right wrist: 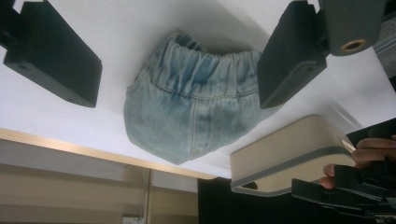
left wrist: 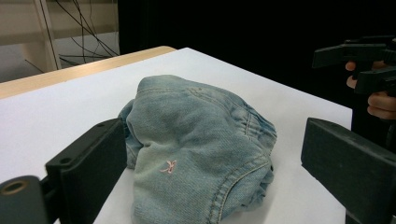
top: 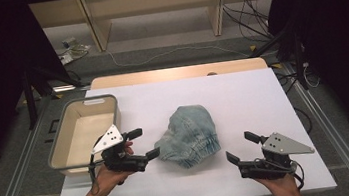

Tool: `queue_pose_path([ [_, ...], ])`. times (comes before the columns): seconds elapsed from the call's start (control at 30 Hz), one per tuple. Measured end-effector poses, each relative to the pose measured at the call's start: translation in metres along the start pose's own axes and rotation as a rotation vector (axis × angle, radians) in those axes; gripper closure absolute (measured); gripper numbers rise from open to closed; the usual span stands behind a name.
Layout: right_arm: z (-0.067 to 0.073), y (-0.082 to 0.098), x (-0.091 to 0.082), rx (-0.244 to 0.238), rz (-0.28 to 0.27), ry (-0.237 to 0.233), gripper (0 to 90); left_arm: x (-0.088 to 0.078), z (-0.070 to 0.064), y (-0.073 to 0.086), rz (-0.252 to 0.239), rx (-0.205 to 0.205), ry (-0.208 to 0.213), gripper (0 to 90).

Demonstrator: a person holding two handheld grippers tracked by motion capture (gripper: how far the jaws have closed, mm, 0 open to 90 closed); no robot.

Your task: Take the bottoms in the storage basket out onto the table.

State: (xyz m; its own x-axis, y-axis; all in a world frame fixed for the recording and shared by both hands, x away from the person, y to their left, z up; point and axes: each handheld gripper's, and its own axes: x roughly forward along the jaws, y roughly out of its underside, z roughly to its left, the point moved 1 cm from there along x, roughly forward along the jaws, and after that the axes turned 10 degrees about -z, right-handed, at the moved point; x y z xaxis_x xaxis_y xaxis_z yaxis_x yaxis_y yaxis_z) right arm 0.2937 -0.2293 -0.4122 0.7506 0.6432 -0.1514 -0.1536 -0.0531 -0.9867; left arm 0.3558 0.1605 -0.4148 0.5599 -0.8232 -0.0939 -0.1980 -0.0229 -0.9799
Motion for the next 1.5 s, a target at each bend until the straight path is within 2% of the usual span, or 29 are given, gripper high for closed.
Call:
queue_pose_path([
  [0.37,0.000,0.000,0.000,-0.003,0.004,0.000,15.2,-0.006,0.001,0.004,0.018,-0.001,0.003,6.0],
  [0.73,0.000,0.001,0.000,-0.005,0.007,0.002,15.1,-0.011,0.000,0.010,0.070,0.026,-0.003,5.6],
  [0.9,0.000,0.001,0.001,-0.006,0.009,0.003,14.7,-0.014,0.001,0.013,0.078,0.014,-0.006,5.6],
  [0.97,0.000,0.001,0.001,-0.006,0.009,0.004,14.6,-0.015,0.002,0.014,0.081,-0.004,-0.004,5.5],
  [1.2,0.000,0.002,0.002,-0.004,0.028,0.003,13.0,-0.023,0.003,0.019,0.099,-0.014,-0.014,5.0],
  [1.4,0.000,0.003,0.003,0.000,0.035,0.004,11.7,-0.027,0.004,0.023,0.105,-0.040,-0.043,0.2],
  [1.5,0.000,0.003,0.003,0.008,0.043,0.005,10.2,-0.029,0.003,0.024,0.106,-0.030,-0.059,0.0],
])
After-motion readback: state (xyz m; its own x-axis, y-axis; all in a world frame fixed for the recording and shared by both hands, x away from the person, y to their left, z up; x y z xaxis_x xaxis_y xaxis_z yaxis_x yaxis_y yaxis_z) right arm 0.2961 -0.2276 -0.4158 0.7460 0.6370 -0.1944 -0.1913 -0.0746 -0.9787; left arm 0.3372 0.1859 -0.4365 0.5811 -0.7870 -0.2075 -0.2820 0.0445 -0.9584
